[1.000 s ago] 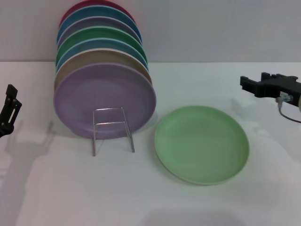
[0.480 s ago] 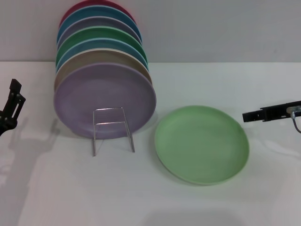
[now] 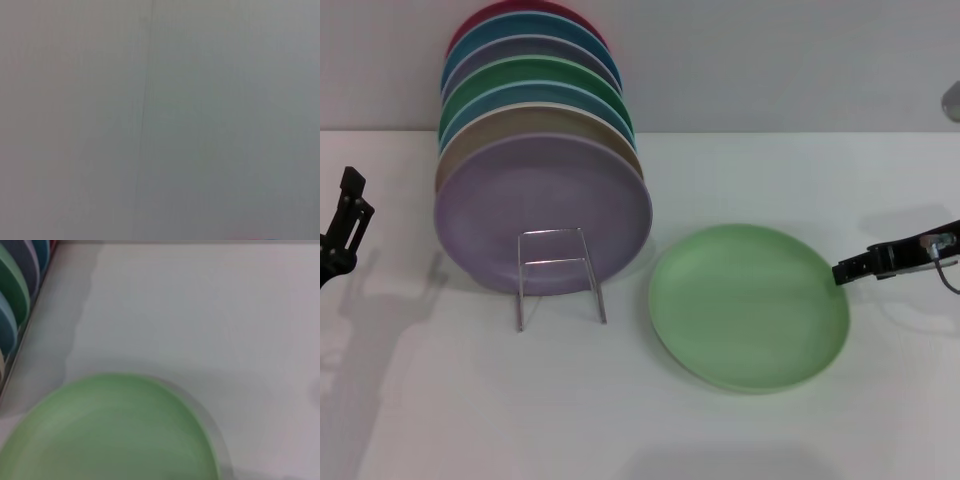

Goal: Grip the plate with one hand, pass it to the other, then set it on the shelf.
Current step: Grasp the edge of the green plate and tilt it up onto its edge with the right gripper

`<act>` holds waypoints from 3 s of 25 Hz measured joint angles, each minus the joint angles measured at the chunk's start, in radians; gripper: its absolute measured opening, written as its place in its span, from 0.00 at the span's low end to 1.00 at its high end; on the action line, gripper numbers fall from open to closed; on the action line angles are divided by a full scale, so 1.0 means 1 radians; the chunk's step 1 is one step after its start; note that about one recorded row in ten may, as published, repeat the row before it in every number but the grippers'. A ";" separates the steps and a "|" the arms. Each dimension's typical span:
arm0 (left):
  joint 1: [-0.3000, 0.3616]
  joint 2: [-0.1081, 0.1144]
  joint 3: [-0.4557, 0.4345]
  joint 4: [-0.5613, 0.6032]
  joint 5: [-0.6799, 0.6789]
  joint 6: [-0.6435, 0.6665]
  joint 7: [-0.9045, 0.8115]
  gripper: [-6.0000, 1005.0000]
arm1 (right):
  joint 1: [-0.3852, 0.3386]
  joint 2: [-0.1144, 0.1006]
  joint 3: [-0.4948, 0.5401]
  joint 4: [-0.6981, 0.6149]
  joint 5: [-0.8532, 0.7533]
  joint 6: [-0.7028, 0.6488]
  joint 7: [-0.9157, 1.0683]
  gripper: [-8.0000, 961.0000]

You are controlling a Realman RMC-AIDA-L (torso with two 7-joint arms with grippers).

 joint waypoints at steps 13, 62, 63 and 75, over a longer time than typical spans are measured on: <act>-0.002 0.000 0.000 0.000 0.000 0.000 0.001 0.78 | 0.062 -0.013 -0.010 -0.126 -0.001 -0.045 -0.005 0.54; -0.008 0.002 -0.006 0.009 0.000 0.000 0.002 0.76 | 0.117 -0.014 -0.022 -0.226 -0.025 -0.100 -0.019 0.09; -0.008 0.002 -0.006 0.009 0.000 0.000 0.002 0.76 | 0.117 -0.014 -0.022 -0.226 -0.025 -0.100 -0.019 0.08; -0.008 0.002 -0.005 0.009 0.000 0.003 0.001 0.76 | 0.111 -0.009 -0.022 -0.204 -0.024 -0.107 -0.031 0.02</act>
